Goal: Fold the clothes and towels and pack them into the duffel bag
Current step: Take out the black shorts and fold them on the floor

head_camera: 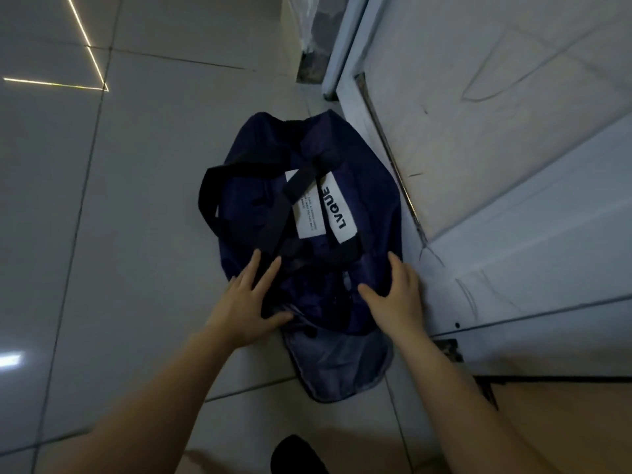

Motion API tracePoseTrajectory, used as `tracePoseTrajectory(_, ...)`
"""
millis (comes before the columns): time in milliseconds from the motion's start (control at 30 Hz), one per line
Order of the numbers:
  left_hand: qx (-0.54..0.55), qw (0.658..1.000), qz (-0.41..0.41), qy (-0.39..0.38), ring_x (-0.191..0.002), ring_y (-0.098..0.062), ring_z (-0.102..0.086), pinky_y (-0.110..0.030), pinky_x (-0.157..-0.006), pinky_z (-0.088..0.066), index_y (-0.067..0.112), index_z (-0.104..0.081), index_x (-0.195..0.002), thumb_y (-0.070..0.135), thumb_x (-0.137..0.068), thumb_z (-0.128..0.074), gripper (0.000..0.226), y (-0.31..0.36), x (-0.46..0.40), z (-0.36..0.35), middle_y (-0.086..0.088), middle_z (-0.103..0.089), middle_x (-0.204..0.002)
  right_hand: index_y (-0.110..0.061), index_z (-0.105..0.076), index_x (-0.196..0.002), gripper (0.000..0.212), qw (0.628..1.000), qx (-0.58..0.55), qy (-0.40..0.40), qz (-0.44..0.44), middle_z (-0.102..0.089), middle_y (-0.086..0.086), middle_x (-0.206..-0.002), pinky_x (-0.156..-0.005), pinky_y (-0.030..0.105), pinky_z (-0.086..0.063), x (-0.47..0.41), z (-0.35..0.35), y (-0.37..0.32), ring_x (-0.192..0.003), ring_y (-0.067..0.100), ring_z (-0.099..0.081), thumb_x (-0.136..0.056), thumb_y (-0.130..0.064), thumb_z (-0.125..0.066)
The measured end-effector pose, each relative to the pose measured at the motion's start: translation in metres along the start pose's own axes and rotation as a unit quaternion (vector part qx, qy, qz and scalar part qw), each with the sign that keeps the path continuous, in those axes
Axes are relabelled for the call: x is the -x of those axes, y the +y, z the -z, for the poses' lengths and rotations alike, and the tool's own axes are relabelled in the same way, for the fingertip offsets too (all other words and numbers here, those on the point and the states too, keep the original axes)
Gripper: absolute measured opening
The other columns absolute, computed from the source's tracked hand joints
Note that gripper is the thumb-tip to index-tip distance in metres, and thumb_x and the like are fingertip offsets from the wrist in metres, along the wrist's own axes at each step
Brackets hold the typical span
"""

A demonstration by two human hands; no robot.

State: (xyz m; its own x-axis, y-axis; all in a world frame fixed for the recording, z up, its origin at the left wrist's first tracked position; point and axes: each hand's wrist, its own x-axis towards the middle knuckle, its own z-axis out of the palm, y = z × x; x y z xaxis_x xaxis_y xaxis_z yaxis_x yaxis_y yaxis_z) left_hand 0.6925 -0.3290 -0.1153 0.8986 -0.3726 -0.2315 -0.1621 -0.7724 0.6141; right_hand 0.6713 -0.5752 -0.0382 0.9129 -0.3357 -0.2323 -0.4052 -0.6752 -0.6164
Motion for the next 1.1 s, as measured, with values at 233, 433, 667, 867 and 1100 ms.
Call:
tracePoseTrajectory(233, -0.02, 1.0, 0.009, -0.001, -0.146, -0.029, -0.007, -0.041, -0.119, -0.016, 0.04, 0.02, -0.142, 0.062, -0.082, -0.058, 0.101, -0.004, 0.022, -0.011, 0.001, 0.033, -0.152, -0.029, 0.004, -0.153, 0.088, 0.986, -0.015, -0.163, -0.017, -0.026, -0.001, -0.155, -0.107, 0.026, -0.028, 0.009, -0.013, 0.02, -0.134, 0.017, -0.035, -0.093, -0.025, -0.061)
tracePoseTrajectory(433, -0.212, 0.968, 0.015, -0.132, -0.148, -0.024, 0.002, -0.039, -0.115, -0.026, 0.035, 0.022, -0.147, 0.077, -0.082, -0.037, 0.096, -0.001, 0.0, 0.015, -0.002, 0.026, -0.157, -0.03, -0.003, -0.152, 0.084, 0.979, 0.03, -0.202, -0.013, -0.042, 0.004, -0.144, -0.095, 0.027, -0.038, -0.012, -0.011, 0.003, -0.117, 0.019, -0.047, -0.092, -0.013, -0.059)
tracePoseTrajectory(667, -0.287, 0.948, -0.056, -0.125, -0.145, -0.023, -0.014, -0.038, -0.108, -0.035, 0.041, 0.017, -0.147, 0.073, -0.088, -0.025, 0.08, 0.006, 0.017, 0.069, 0.004, 0.022, -0.158, -0.023, -0.017, -0.152, 0.08, 0.993, 0.085, 0.048, 0.065, -0.016, 0.01, -0.158, -0.115, 0.048, -0.025, 0.02, -0.026, -0.033, -0.143, 0.028, -0.02, -0.088, -0.029, -0.064)
tracePoseTrajectory(867, -0.436, 0.882, -0.085, -0.161, -0.145, -0.025, -0.016, -0.039, -0.11, -0.033, 0.036, 0.017, -0.148, 0.068, -0.092, -0.023, 0.076, 0.007, 0.076, 0.143, -0.001, 0.014, -0.16, -0.022, -0.019, -0.152, 0.074, 0.991, 0.024, 0.006, 0.129, -0.02, 0.004, -0.158, -0.116, 0.046, -0.025, 0.059, -0.037, -0.08, -0.145, 0.022, -0.018, -0.091, -0.025, -0.061)
tracePoseTrajectory(1100, -0.46, 0.879, -0.023, -0.122, -0.138, -0.027, -0.031, -0.039, -0.101, -0.043, 0.03, -0.008, -0.153, 0.054, -0.098, -0.032, 0.064, -0.004, 0.172, 0.243, 0.0, 0.006, -0.161, -0.023, -0.018, -0.152, 0.071, 0.949, 0.037, -0.146, 0.276, -0.018, 0.002, -0.159, -0.119, 0.037, -0.018, 0.115, -0.091, -0.192, -0.145, 0.019, -0.016, -0.092, -0.022, -0.055)
